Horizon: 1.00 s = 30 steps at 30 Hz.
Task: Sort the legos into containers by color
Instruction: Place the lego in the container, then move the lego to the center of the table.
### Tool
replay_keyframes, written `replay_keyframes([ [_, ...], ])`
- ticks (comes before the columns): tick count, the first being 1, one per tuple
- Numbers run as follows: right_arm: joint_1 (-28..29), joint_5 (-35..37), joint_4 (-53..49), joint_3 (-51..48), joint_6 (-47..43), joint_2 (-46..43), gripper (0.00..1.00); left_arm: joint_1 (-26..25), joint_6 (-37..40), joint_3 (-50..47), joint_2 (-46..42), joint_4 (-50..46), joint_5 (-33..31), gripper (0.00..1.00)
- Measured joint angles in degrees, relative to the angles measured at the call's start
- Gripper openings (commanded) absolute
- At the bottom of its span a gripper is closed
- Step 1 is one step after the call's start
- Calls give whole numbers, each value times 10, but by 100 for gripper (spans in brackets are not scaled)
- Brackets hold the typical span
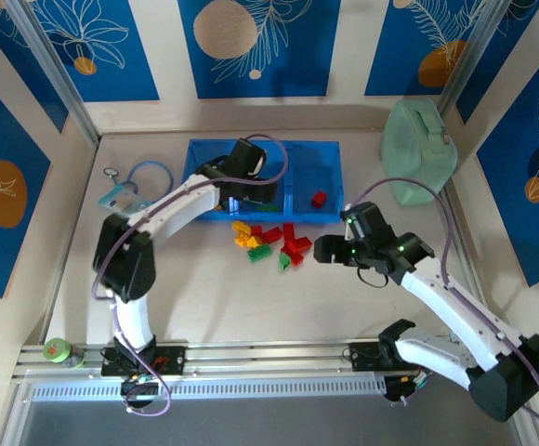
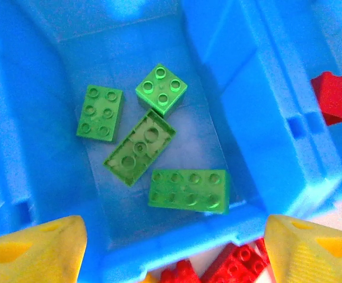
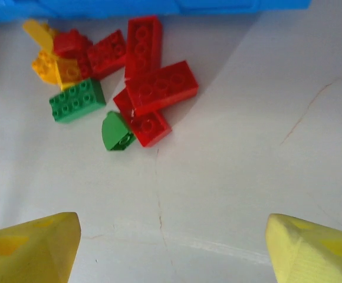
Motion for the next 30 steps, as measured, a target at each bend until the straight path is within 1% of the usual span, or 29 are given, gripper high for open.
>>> replay_keyframes([
  [4,54,10,1,33,5,72,81,-3,-7,-116,-142,44,0,79],
  [7,93,17,3,60,20,136,78,-4,-21,-200,-229,69,0,79],
  [10,126,25,4,85,50,199,73,-4,-40,-283,-286,84,0,79],
  [15,162,40,8,110,99,286,72,-4,-70,-406,-346,85,-1,78],
  [19,170,55,8,142,119,355,68,-4,-87,-454,-389,77,-5,78],
  [23,170,79,6,177,122,402,67,-4,-97,-472,-421,78,-11,78],
  [30,163,95,1,240,107,462,67,-4,-104,-486,-430,78,-16,78],
])
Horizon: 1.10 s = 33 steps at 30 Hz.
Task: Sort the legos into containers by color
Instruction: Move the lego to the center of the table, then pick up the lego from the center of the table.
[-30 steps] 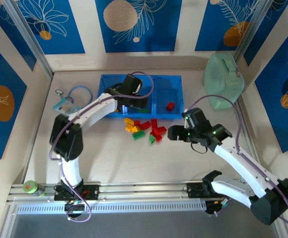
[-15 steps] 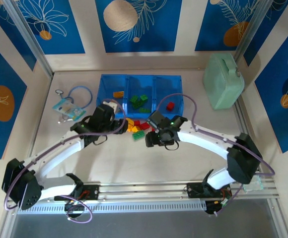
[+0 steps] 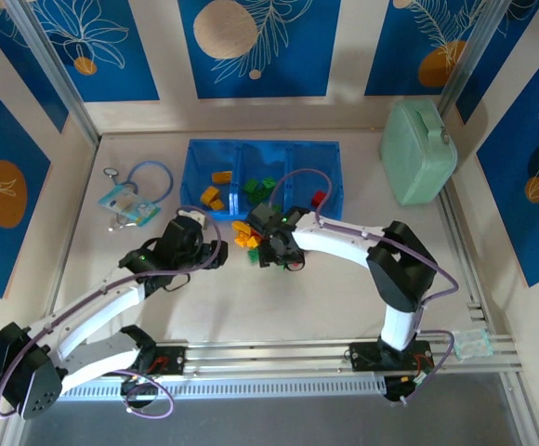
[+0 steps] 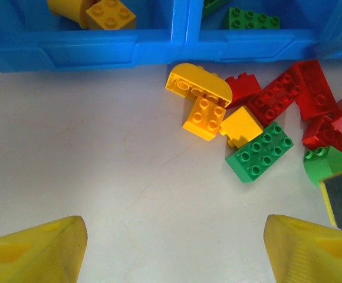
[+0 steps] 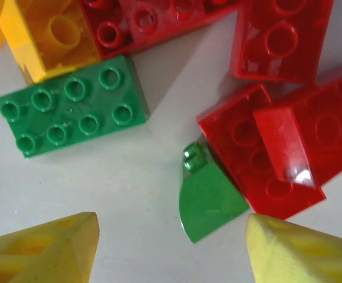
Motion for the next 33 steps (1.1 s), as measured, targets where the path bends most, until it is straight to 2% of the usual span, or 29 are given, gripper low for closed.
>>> replay_keyframes([
  [11,2,5,-15,44,-27,49,67,0,-7,-18,-21,0,0,78],
  [21,68,-43,0,70,-42,61,66,0,-8,-19,-29,0,0,77],
  [33,67,-1,-24,79,-35,36,68,0,-13,-30,-29,0,1,77],
])
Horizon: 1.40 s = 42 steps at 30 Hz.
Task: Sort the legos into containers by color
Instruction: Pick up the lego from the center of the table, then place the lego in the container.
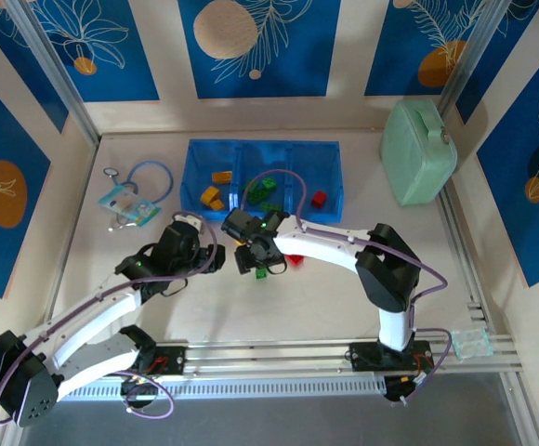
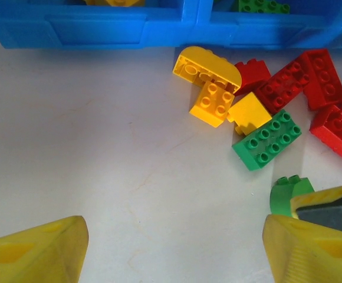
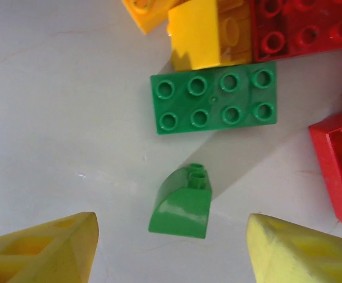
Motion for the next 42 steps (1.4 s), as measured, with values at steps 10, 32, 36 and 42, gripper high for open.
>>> replay_keyframes([
  [10,-1,-12,-1,0,4,56,61,0,-5,-5,0,0,0,77],
  [32,-2,-11,-36,52,-13,40,30,0,-5,-19,-15,4,0,77],
  [36,-48,-9,-47,136,-49,31,30,0,-5,-33,-50,5,6,77],
  [42,-146,-10,-63,280,-96,70,30,-2,-6,-62,-94,3,19,76],
])
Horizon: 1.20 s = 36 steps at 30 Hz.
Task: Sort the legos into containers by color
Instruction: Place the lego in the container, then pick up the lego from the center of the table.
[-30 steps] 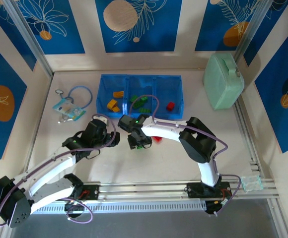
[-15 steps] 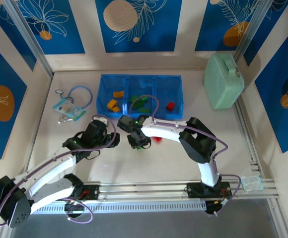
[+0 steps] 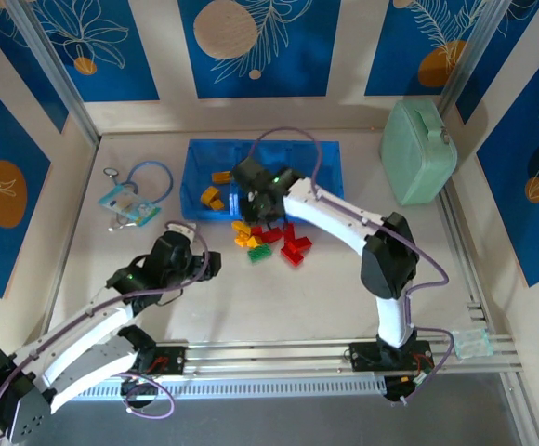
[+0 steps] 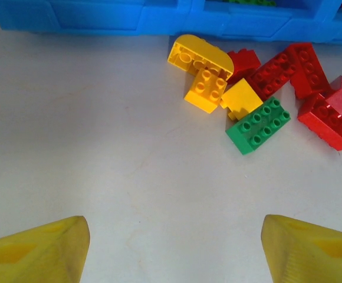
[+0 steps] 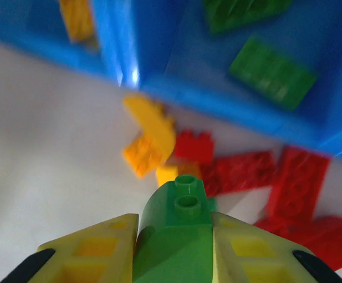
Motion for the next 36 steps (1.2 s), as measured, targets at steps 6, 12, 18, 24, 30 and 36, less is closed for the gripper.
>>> replay_keyframes([
  [6,-42,1,-38,135,-27,101,74,-19,-4,-23,-18,-1,10,76],
  [12,-40,18,-78,186,-42,133,79,-34,-3,-24,15,15,28,76],
  [18,-15,27,-38,30,-38,12,78,-52,3,-9,92,44,49,76],
  [24,-10,23,35,-184,-6,-171,78,-73,26,48,197,81,59,76],
  [30,-30,13,87,-356,33,-281,77,-83,56,114,321,110,67,74],
  [36,-57,-2,111,-488,64,-377,76,-84,81,163,405,118,68,73],
])
